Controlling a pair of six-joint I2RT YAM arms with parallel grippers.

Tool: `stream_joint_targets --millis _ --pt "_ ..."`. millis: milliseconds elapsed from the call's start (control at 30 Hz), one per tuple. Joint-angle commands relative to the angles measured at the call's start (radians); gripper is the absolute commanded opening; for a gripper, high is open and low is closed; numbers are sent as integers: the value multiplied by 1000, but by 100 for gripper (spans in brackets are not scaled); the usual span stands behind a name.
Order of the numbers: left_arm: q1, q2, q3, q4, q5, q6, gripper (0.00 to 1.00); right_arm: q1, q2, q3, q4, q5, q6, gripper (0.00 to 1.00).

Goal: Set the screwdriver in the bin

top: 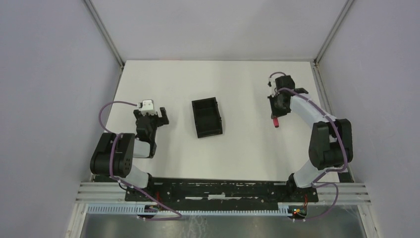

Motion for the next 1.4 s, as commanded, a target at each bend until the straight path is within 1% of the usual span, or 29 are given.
stream_joint_targets --millis 0,67,133,200,300,367,467,533,633,733,867,967,1067,1300,1367 --pt "-4 5 3 54 -2 16 100 -1 -11 285 -283 -42 -12 0" --pt "-3 4 4 54 -2 16 100 0 -17 357 -348 -42 -8 0" --pt "-3 3 3 54 -2 16 100 2 -39 385 -355 -30 33 0" --pt "-4 4 3 54 -2 17 100 5 -66 381 -327 -46 78 0" --pt "-4 4 3 54 -2 16 100 39 -94 348 -225 -131 148 0" --pt "-4 4 3 54 -2 16 100 100 -133 292 -89 -185 211 0" --pt "-4 4 3 54 -2 16 100 241 -155 225 123 -202 337 0" --pt "-4 4 3 54 -3 17 100 334 -122 231 215 -213 386 0" --pt "-4 4 3 54 -2 16 100 450 -47 280 300 -233 415 0" --pt "-3 4 2 54 -1 16 100 533 26 347 327 -210 403 0" --pt "-2 4 4 54 -2 16 100 590 147 450 261 -194 316 0" --pt "-4 4 2 54 -2 16 100 622 195 450 278 -153 210 0" --pt "-3 4 3 54 -2 17 100 641 233 444 277 -106 150 0" --pt "-3 4 3 54 -1 17 100 651 260 332 339 -59 116 0" --pt "-3 4 4 54 -2 17 100 651 282 334 327 -55 108 4"
